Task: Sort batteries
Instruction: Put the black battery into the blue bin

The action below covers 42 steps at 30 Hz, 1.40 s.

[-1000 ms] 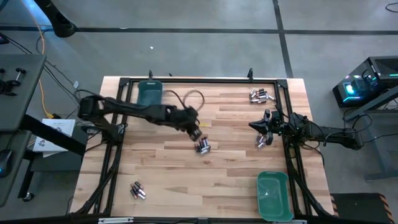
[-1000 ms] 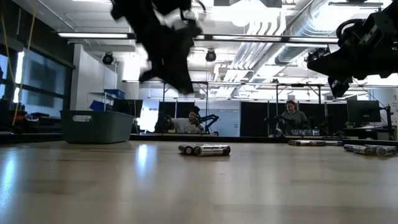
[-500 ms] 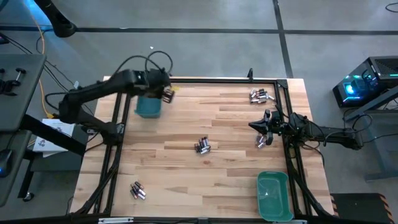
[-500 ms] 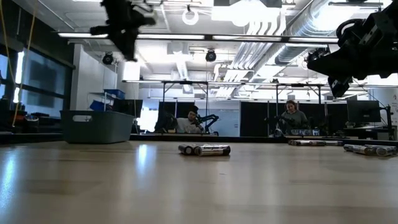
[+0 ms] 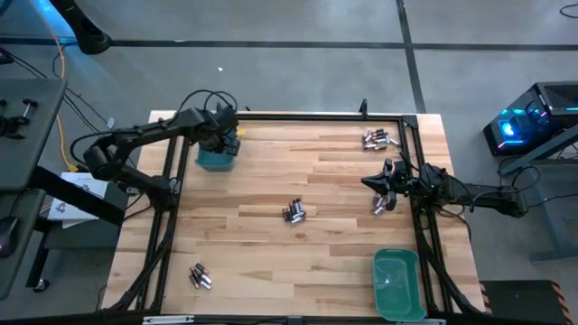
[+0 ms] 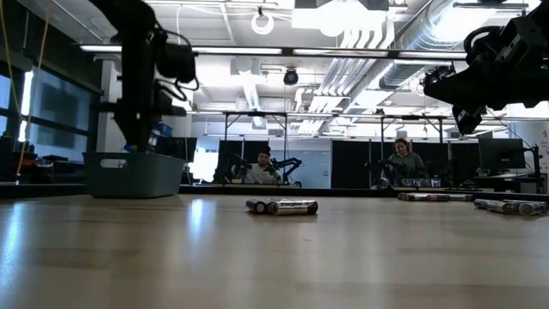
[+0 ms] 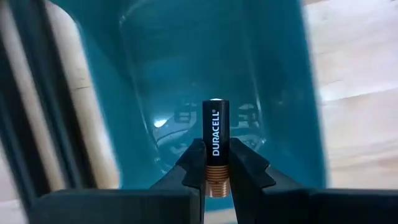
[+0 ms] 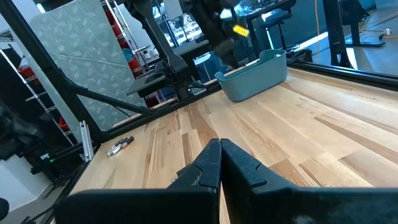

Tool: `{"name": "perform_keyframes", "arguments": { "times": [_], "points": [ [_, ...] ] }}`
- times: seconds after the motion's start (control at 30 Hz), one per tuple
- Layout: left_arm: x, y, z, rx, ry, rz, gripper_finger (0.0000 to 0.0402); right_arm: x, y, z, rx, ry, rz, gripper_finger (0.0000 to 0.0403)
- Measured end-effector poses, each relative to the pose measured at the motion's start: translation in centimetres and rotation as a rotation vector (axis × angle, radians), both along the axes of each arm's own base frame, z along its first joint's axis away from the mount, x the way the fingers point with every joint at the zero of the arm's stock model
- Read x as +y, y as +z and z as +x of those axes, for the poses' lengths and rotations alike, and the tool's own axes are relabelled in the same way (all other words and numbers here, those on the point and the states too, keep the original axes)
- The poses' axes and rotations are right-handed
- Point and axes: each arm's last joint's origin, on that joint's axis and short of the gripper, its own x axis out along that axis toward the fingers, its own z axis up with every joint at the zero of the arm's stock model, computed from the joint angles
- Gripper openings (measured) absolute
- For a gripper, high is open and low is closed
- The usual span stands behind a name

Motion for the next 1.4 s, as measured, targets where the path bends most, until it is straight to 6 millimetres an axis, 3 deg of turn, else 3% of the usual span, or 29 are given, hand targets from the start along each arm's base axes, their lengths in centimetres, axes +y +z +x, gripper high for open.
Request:
{"name": "perform_keyframes", "arguments": {
  "times": [0.3, 0.4, 0.87, 1.4],
  "points": [
    [0.0, -4.3, -0.7, -0.054, 0.018, 0.083, 0.0032, 0.0, 0.0, 0.0, -0.001, 0.0, 0.002, 0.0],
    [-0.1, -5.1, -0.9, -0.044, 0.024, 0.117, 0.0035, -0.1, 0.0, 0.0, -0.016, -0.021, 0.086, 0.0],
    [-0.4, -7.8, -1.5, -0.116, 0.043, 0.215, 0.004, -0.1, 0.0, 0.0, -0.021, -0.028, 0.129, 0.0],
    [-0.5, -8.4, -1.6, -0.143, 0.061, 0.248, 0.0042, -0.1, 0.0, 0.0, -0.022, -0.028, 0.13, 0.0]
  ]
}}
